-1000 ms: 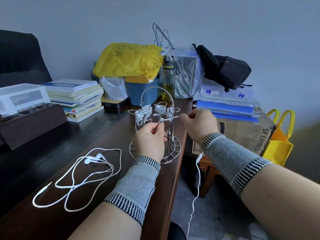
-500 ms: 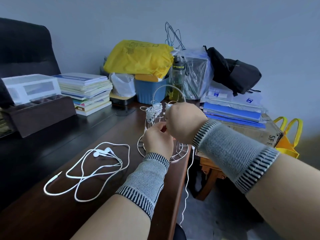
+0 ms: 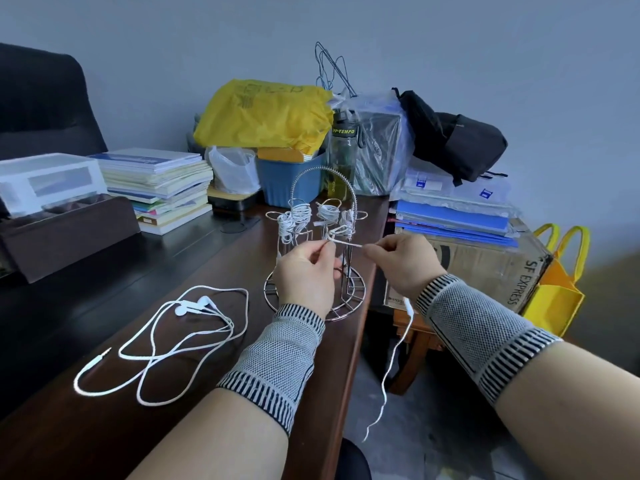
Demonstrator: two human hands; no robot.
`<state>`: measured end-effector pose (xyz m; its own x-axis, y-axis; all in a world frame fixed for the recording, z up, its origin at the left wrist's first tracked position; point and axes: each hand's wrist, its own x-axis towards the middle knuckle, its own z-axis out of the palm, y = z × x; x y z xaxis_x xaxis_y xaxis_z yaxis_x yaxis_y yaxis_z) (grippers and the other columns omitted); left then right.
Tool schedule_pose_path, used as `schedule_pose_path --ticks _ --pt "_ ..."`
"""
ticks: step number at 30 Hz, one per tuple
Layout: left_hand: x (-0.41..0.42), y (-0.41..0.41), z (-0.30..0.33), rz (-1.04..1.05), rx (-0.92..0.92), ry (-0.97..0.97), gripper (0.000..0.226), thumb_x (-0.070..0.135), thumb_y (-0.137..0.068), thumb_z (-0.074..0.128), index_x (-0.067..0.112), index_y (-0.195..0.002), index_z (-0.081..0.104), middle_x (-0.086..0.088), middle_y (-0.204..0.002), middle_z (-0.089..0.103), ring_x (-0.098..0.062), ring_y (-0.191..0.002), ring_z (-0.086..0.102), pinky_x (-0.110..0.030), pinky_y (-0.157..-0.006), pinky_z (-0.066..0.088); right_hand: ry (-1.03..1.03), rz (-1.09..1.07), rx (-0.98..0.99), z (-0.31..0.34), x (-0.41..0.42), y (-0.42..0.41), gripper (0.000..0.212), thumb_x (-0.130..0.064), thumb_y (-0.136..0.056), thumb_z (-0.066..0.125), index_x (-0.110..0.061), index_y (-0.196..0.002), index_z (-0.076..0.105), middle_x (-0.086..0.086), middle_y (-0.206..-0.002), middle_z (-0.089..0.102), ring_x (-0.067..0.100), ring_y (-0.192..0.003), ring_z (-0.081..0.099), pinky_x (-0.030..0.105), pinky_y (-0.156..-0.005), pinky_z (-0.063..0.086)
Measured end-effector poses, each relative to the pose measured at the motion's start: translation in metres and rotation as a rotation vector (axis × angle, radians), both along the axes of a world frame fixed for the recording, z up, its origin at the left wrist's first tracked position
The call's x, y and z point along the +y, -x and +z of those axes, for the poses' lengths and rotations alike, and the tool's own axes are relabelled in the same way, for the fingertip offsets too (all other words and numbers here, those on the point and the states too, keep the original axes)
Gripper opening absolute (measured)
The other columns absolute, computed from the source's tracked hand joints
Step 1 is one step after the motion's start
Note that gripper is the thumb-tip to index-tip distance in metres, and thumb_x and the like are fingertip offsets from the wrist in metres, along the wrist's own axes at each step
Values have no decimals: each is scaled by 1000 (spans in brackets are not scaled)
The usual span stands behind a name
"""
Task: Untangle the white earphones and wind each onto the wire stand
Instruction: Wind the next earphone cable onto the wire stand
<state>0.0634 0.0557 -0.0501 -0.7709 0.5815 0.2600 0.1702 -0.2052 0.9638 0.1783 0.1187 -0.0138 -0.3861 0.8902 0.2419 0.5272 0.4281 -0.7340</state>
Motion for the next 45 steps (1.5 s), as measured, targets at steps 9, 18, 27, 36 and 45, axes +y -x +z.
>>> schedule_pose_path --ticks 9,18,27,36,45 --pt "-2 -3 3 -4 0 50 16 26 -89 68 17 -79 75 8 -57 67 1 -47 58 -18 -49 44 -259 -105 -312 32 7 14 29 -33 -92 59 -13 -71 58 1 -62 55 13 -57 52 21 -47 34" --pt "-2 -4 1 -21 -2 68 27 30 -89 68 24 -62 66 7 -54 66 -5 -49 59 -24 -57 47 -460 55 -704 74 -16 43 24 -10 -93 48 -10 -69 46 3 -67 50 14 -58 48 24 -50 38" --pt "-3 -2 0 -2 46 124 43 2 -78 58 20 -40 54 7 -42 56 -9 -45 48 -22 -53 37 -496 114 -815 75 -45 63 31 -11 -90 57 -12 -65 40 3 -66 46 25 -72 54 34 -67 51" --pt "-4 1 -2 -22 121 74 15 5 -93 58 -2 -88 69 8 -62 52 -20 -69 52 -34 -75 50 -535 153 -327 23 -55 31 19 -14 -91 49 -14 -99 66 3 -94 64 21 -87 60 30 -77 48" --pt "-4 -2 -1 -14 81 51 22 25 -88 66 33 -68 67 8 -63 70 -6 -57 67 -40 -66 61 23 121 120 -3 -11 -2 10 -18 -88 66 -9 -85 67 4 -70 66 13 -56 56 30 -57 51"
